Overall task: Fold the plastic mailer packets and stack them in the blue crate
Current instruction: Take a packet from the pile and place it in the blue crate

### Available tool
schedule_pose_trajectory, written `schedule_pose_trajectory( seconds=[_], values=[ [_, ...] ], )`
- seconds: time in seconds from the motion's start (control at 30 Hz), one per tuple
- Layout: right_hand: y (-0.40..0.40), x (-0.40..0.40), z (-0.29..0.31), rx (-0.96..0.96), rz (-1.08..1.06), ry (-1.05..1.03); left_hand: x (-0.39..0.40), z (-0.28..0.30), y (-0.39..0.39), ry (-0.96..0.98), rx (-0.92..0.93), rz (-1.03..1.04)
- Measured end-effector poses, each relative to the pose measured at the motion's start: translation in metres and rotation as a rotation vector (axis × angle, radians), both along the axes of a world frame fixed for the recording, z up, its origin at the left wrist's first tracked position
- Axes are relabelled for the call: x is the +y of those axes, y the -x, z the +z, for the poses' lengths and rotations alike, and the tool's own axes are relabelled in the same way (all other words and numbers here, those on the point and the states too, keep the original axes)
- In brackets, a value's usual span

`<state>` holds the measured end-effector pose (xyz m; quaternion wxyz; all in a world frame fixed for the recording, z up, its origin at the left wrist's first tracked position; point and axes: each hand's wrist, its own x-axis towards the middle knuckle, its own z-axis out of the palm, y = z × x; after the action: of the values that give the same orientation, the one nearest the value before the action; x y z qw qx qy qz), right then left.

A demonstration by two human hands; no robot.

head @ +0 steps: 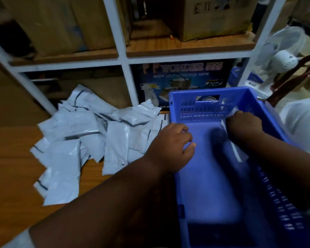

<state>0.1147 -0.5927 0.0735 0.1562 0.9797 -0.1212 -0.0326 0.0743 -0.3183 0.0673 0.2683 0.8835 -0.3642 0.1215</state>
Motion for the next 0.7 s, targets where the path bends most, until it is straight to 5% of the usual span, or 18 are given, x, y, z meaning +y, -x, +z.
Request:
schedule_pose_trajectory(
  seconds=[0.47,0.7],
  values=[
    [0.015,0.194,0.100,-0.094,0.367,-0.354,0.169,0.001,-0.002,-0.041,0.081,0.350],
    [0.031,0.319,0.053,0.206,0.436,-0.331,0.278,-0.027,0.005,-0.064,0.259,0.522]
  ],
)
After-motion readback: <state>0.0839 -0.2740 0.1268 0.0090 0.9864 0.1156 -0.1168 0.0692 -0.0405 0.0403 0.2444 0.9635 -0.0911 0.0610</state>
